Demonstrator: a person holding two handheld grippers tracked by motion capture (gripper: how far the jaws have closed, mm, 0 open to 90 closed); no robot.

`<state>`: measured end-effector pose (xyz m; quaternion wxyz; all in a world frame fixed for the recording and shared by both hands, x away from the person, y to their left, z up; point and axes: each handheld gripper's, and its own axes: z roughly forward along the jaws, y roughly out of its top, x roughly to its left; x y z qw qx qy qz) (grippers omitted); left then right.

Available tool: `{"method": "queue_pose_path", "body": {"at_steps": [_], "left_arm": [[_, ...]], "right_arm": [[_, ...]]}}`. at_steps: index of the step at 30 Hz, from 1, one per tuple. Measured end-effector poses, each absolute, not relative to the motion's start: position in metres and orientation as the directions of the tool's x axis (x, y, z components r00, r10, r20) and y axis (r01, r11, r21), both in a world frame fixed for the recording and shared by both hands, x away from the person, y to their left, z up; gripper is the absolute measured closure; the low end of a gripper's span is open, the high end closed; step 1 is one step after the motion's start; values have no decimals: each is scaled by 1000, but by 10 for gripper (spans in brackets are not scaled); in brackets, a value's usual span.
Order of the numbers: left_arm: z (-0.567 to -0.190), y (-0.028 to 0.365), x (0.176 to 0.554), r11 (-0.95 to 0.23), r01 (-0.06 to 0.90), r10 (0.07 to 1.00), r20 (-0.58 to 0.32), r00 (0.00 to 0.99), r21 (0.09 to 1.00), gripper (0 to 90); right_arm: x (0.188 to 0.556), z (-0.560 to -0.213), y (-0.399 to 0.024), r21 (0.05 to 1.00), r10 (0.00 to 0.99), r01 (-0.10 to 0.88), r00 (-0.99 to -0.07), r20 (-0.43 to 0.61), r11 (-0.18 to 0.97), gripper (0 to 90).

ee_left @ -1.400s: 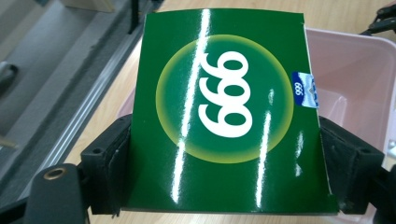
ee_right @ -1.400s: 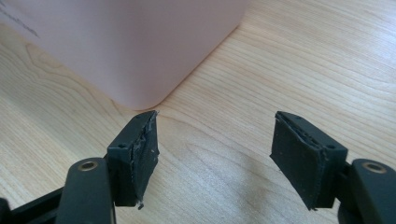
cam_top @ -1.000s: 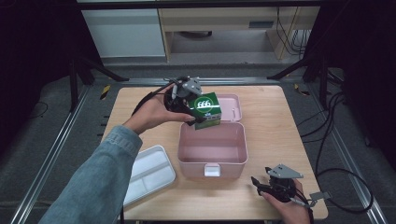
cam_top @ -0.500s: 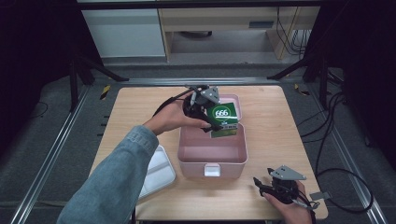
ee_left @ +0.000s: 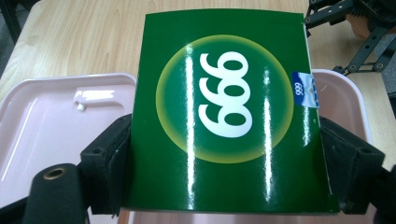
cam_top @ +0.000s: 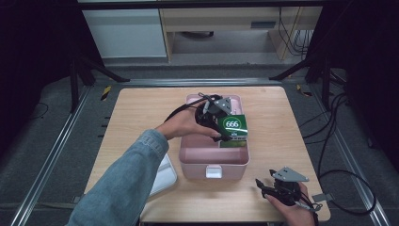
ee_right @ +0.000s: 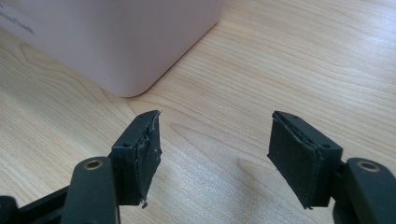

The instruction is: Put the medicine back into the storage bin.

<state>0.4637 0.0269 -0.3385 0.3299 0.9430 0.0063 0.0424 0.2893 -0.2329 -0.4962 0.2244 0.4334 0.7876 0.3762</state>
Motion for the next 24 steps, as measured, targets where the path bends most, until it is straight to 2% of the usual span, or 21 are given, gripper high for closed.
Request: {"method": "queue_pose_path", "body": {"at_steps": [24], "left_arm": [[-367,21,462,-792,-6,26,45,999,610,167]], "right_arm": [[289,-495,-233,788,850,511,-526,-29,343,345]]}}
